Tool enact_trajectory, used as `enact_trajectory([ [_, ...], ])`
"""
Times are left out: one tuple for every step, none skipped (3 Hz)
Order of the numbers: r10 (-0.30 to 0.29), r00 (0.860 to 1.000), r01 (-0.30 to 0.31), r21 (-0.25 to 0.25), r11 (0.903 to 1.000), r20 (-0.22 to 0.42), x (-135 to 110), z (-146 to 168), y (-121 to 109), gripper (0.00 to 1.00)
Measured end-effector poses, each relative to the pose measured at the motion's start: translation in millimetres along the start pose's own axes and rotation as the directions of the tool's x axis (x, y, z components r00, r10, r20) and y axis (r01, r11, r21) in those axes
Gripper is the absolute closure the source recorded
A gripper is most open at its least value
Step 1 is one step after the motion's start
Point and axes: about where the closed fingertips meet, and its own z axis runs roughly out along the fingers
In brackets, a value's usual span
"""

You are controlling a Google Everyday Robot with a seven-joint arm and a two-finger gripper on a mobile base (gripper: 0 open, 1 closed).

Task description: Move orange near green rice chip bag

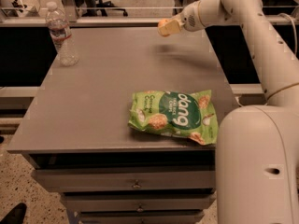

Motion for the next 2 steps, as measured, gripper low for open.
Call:
enact_trajectory([
  [-0.049,0.998,0.043,-0.162,0.9858,-0.033,11.2,-34.0,42.7,1.00],
  [-0.064,0.996,0.040,-0.348,0.9367,-0.057,27.6,-57.8,97.4,1.00],
])
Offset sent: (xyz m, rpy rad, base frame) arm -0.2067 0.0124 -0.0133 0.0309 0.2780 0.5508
